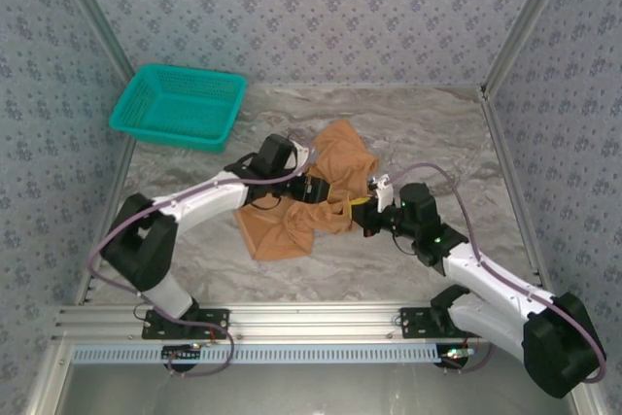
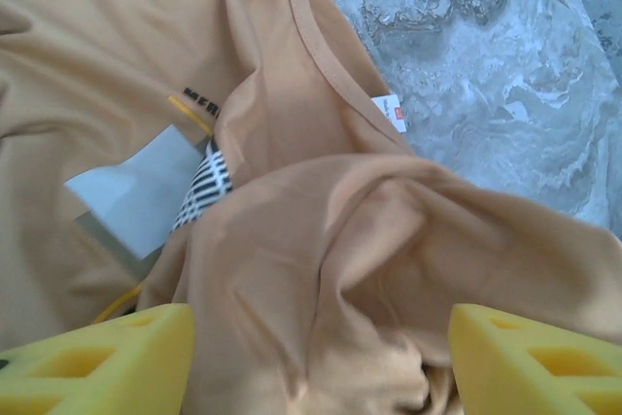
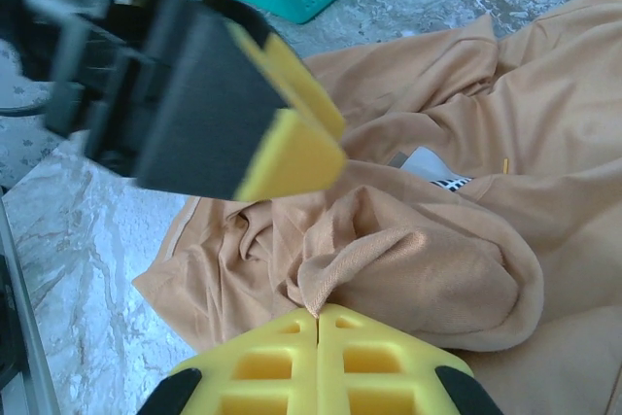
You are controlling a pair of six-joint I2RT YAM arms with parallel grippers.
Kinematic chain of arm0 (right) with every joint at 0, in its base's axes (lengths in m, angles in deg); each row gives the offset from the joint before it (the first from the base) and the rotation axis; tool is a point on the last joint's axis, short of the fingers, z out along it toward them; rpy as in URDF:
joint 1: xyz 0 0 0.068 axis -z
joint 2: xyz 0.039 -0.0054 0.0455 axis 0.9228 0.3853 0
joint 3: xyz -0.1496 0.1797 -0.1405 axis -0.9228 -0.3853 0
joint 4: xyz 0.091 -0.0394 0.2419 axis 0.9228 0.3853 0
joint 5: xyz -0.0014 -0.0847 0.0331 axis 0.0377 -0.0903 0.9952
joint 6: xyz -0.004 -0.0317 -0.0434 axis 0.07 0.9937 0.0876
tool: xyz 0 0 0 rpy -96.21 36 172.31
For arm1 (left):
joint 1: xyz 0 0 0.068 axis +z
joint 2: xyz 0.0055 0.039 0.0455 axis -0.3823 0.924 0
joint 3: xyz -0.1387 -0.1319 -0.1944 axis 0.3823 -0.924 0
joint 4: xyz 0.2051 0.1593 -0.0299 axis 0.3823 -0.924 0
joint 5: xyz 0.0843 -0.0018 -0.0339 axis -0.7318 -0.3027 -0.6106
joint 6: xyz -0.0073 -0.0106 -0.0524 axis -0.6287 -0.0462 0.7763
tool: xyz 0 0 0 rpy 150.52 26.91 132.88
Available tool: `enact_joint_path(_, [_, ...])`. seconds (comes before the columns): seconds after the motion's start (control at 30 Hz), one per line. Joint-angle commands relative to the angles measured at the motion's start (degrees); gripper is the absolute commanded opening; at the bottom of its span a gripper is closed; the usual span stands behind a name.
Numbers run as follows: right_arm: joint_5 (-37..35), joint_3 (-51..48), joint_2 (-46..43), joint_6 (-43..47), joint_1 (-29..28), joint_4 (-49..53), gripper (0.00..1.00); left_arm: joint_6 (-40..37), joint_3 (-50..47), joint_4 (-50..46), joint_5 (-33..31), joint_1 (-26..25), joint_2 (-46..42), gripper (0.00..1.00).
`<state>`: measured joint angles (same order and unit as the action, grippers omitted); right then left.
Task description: Fold the inside-out t-shirt
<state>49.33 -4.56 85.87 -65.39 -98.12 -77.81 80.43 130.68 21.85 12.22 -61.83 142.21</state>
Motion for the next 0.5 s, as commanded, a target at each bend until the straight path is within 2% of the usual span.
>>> enact_joint_path(0.0, [-1.7,-0.6,-1.9,1.4,-0.4,-0.2,0.00,-1.0,5.5,-3.4,4.8,-0.9,3.7,0.60])
enact_joint_path(0.23, [-2.9,-0.6,-3.2,2.1,-0.5,1.1,0.00,-1.5,8.9,-5.1,12.1,-1.1,9.8,0.36])
enact_joint_path(0.27, [-3.0,-0.7,-3.3,2.1,-0.5,1.1,0.00,-1.5,9.4,-5.5,12.5,-1.1,10.4,0.30])
enact_joint_path(0.37, [-4.7,-1.0,-4.5,2.1,-0.5,2.3,0.00,-1.7,11.2,-6.5,12.5,-0.4,10.8,0.01])
enact_joint_path(0.47, [-11.5,-2.7,-8.1,0.2,-1.0,6.3,0.00,1.2,7.2,2.9,13.5,2.3,3.1,0.00])
